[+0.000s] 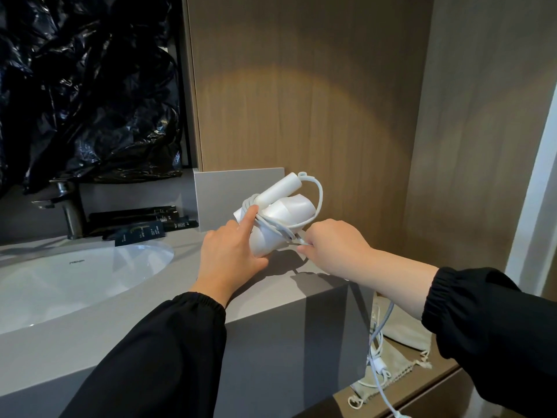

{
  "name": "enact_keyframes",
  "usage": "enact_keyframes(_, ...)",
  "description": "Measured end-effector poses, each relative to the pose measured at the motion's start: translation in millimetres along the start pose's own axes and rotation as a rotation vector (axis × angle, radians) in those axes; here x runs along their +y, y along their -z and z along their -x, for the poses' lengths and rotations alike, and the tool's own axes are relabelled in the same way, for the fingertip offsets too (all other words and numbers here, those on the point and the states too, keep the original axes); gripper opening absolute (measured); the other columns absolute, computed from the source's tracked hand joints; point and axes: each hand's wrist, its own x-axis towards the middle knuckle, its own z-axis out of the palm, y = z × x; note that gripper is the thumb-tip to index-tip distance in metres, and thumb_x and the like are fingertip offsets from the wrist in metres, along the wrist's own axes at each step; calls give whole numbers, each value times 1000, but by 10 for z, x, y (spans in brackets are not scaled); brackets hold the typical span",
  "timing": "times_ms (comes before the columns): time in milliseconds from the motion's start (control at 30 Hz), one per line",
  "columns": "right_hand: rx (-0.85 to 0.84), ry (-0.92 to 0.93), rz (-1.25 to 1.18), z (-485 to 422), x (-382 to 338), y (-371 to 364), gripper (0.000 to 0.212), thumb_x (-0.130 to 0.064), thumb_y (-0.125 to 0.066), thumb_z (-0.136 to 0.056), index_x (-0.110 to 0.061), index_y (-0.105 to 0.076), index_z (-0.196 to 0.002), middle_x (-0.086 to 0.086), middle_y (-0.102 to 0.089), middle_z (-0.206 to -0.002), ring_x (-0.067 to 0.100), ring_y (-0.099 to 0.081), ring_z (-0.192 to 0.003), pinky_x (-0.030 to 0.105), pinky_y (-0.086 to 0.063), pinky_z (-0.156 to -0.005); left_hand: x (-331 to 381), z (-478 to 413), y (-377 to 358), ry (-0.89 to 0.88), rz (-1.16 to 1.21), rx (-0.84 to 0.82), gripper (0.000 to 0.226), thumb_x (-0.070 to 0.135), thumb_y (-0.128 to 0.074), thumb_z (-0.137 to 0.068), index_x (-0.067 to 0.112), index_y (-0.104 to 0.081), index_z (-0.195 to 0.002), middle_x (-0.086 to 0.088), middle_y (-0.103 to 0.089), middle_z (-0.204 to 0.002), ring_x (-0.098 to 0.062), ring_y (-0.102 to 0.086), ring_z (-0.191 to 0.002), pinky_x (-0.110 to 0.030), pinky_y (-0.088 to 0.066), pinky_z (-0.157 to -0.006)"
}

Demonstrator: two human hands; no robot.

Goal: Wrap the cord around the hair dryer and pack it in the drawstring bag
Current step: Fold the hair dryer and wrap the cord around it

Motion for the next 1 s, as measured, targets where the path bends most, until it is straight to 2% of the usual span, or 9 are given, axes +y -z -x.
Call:
enact_keyframes(67,-16,-7,-50,8,-2,18,24,-31,-55,-96,-22,-53,-74,-7,-48,-62,9,-48,-57,17,-34,-54,-5,-2,-15,-5,-29,6,92,47,-71,-64,26,-27,-142,-4,-59,-84,-25,-58,-73,-29,-34,-62)
enact_keyframes(167,-69,30,-49,24,-28,44,13,-17,-55,-94,-18,-59,-82,-2,-53,-68,13,-52,-63,18,-39,-56,-21,-15,-15,-11,-69,-9,92,46,-71,-64,26,-26,-142,-5,-59,-82,-25,-57,-69,-29,-35,-60)
enact_keyframes(400,-63,110,21,17,-56,130,21,-25,-55,-94,-15,-62,-78,-2,-51,-62,17,-51,-60,23,-40,-57,-11,-16,-2,-109,-178,-46,94,43,-76,-62,27,-28,-141,-8,-58,-79,-27,-54,-65,-30,-30,-59)
enact_keyframes(500,-134,122,12,-29,-28,181,17,-26,-59,-92,-15,-63,-80,-2,-54,-64,15,-53,-61,21,-41,-56,13,-30,-2,-167,-220,-48,96,40,-80,-55,26,-33,-138,-8,-55,-72,-29,-50,-58,-31,-28,-57)
enact_keyframes(600,-260,88,-92,-104,23,209,18,-24,-63,-90,-8,-71,-91,4,-64,-81,19,-61,-77,23,-49,-66,30,-39,-6,-211,-224,-31,98,36,-83,-50,26,-36,-136,-9,-52,-68,-28,-47,-55,-31,-27,-56)
enact_keyframes(733,-402,60,-159,-168,133,269,14,-17,-63,-90,-11,-71,-100,-6,-58,-82,13,-54,-77,15,-44,-64,42,-28,13,-271,-239,-20,99,42,-86,-49,25,-39,-134,-9,-51,-67,-27,-46,-55,-31,-25,-56)
enact_keyframes(867,-211,91,-63,-178,191,300,13,-25,-69,-85,-13,-73,-83,-4,-61,-73,13,-55,-71,17,-43,-58,74,-28,11,-329,-243,-4,90,53,-83,-56,26,-45,-133,-9,-51,-69,-25,-44,-56,-31,-23,-57)
enact_keyframes(1000,-14,144,174,-152,163,394,35,-46,-71,-80,-15,-59,-69,-1,-53,-62,16,-50,-61,24,-38,-52,57,-27,8,-319,-223,-23,89,57,-79,-60,26,-42,-135,-8,-50,-69,-26,-43,-57,-32,-25,-57)
